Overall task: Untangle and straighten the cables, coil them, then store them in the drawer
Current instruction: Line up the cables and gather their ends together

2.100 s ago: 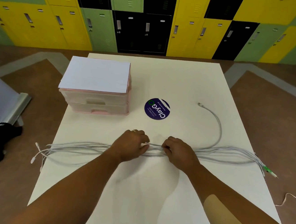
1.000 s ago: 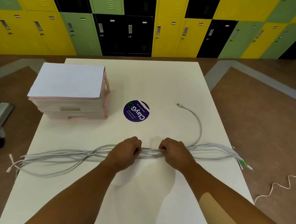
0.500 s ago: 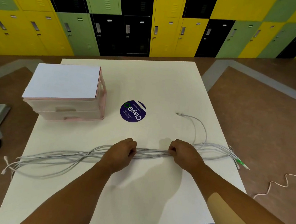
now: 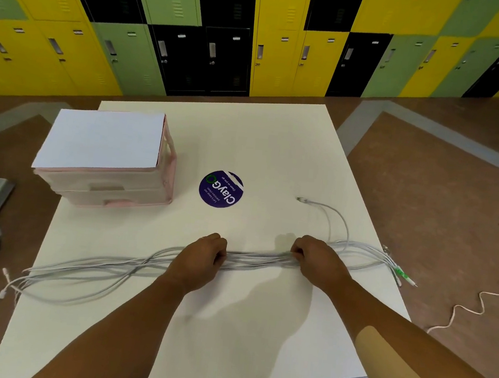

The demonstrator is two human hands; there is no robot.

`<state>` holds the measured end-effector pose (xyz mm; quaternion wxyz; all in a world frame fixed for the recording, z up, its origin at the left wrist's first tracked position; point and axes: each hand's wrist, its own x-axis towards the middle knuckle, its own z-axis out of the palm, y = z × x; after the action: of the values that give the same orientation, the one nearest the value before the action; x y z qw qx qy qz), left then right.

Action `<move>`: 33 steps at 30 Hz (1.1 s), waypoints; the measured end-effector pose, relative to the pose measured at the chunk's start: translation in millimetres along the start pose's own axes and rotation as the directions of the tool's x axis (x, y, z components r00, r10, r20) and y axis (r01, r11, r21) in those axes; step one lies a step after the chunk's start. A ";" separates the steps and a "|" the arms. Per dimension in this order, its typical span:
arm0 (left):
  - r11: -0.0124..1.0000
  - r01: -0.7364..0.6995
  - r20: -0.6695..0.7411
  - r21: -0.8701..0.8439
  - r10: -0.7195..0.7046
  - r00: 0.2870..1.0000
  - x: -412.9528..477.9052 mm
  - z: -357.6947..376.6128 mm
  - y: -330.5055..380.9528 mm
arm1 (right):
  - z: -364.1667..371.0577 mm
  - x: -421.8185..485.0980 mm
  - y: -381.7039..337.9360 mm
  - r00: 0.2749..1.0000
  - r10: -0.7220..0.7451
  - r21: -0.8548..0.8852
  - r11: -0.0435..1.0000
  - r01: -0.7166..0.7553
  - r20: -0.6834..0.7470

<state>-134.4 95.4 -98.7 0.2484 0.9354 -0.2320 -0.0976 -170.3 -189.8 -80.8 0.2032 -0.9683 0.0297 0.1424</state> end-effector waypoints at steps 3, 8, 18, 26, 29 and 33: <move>1.000 0.003 0.004 0.001 -0.003 1.000 -0.9 0.9 -0.6 | 0.5 -0.7 0.6 1.000 0.014 0.006 1.000 -0.014 0.000; 1.000 0.011 0.011 -0.001 -0.011 1.000 -4.0 -0.2 -2.8 | -5.7 -3.0 5.4 0.998 0.059 -0.010 0.998 -0.059 0.015; 0.993 -0.016 -0.022 0.119 0.019 1.000 -3.2 -2.9 -11.2 | -2.6 -8.6 20.4 0.998 0.006 -0.074 0.997 -0.011 -0.061; 0.992 -0.022 -0.001 0.126 0.022 1.000 2.1 0.8 -14.6 | -14.0 -10.5 32.0 0.995 0.083 -0.023 0.996 -0.084 -0.054; 0.992 -0.027 0.033 0.120 0.023 0.999 2.3 -2.4 -19.7 | -12.6 -11.4 35.3 0.998 0.050 -0.009 0.999 -0.050 -0.047; 0.994 -0.044 0.011 0.100 0.043 0.999 10.7 -10.7 -11.9 | -9.1 -10.5 37.6 0.999 -0.002 -0.011 1.000 0.002 -0.047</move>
<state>-117.2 103.8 -96.3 0.2020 0.9410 -0.2580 -0.0847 -182.3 -227.8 -84.3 0.1974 -0.9725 0.0326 0.1194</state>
